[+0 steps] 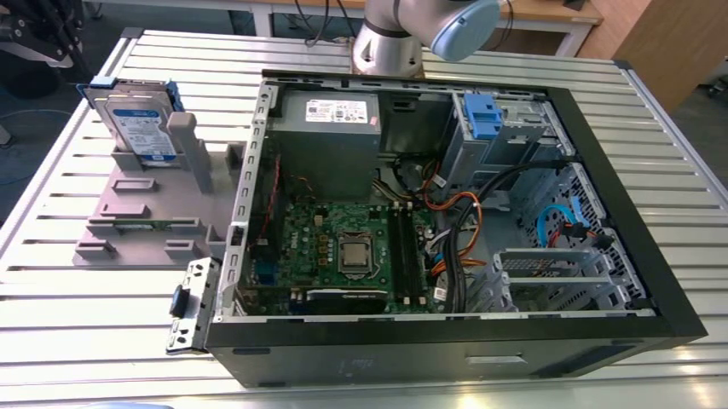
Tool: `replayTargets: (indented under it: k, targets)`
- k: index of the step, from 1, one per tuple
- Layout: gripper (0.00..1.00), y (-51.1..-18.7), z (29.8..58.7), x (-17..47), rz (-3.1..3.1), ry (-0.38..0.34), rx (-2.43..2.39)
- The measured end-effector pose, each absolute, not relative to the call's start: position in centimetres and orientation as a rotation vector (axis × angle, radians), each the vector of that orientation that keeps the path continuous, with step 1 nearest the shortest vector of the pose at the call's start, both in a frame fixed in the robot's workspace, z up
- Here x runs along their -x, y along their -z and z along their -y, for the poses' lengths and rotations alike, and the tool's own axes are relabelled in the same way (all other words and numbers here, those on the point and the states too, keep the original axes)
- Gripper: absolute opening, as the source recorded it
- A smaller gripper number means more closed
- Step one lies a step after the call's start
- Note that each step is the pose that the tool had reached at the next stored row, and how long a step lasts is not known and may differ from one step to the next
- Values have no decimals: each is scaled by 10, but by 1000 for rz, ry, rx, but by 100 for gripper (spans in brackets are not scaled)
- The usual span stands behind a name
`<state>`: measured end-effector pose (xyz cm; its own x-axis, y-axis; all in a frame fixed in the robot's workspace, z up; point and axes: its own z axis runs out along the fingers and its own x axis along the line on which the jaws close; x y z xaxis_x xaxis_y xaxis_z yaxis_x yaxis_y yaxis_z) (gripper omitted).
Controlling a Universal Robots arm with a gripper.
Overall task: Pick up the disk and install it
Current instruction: 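Pick up the disk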
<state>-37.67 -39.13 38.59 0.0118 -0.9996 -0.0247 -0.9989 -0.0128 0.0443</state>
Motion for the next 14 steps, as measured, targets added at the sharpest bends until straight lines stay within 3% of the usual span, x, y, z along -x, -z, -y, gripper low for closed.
replayTargets:
  k: [14]
  targets:
    - [11, -386, 391, 377, 2181, 76, -2240]
